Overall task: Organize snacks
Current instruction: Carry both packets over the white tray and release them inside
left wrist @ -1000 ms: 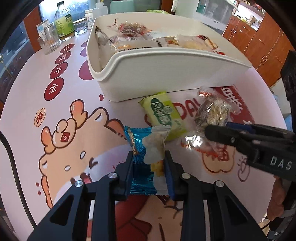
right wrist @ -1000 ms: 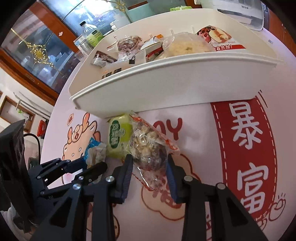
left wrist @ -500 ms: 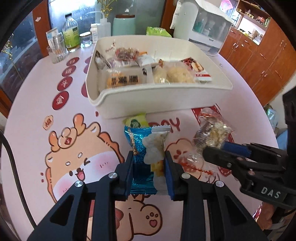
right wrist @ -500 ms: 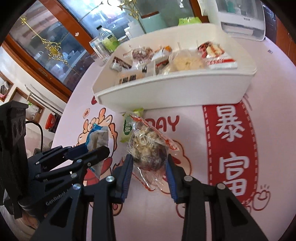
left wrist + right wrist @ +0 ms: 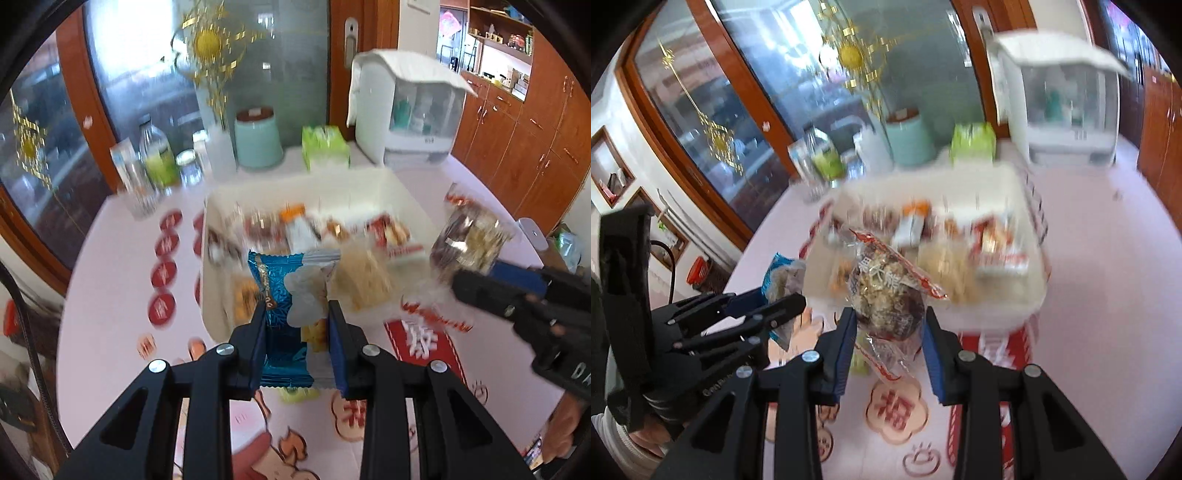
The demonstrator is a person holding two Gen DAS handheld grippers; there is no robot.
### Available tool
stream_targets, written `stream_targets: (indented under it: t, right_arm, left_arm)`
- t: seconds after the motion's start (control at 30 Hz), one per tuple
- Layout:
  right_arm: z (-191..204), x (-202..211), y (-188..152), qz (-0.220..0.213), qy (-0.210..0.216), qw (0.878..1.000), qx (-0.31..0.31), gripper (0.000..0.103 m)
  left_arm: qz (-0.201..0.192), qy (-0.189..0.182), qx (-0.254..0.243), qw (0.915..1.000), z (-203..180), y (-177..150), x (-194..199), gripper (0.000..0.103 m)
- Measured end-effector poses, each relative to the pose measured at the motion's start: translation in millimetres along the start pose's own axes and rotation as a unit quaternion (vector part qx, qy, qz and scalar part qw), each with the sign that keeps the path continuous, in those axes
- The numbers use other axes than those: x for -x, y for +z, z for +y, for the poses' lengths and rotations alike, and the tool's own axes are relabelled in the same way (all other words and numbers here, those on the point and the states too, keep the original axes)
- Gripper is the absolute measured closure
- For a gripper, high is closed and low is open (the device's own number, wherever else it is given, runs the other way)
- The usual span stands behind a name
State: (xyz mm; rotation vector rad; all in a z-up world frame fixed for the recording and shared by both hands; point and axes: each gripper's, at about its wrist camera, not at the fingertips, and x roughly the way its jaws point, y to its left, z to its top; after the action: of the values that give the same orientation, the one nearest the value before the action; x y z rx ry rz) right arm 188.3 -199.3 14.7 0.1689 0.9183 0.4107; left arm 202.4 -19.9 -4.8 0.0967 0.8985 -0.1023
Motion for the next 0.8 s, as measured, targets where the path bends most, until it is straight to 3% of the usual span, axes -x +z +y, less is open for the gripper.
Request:
stream_targets:
  t: [0.23,0.43,0.8]
  right_arm:
    - [-0.2,17.7,56.8,-0.046,-0.038,0.998,0.014,0.068]
    - [-5.7,9.4,90.0,-0.061,-0.061,0.996,0.009,0.067]
    - [-16.8,-40.0,114.5,-0.038,-0.095,0.995,-0.011,0.067]
  left_arm:
    - [-0.029,0.023,-0.005,0.9993,4.5,55.4,8.6,0.075]
    - [-0.032,0.042,-0.002,0.9986,11.7,87.1,-7.7,0.075]
    - [-0.005,0.05,0.003,0.9987,16.0,106.3,-61.8,0.075]
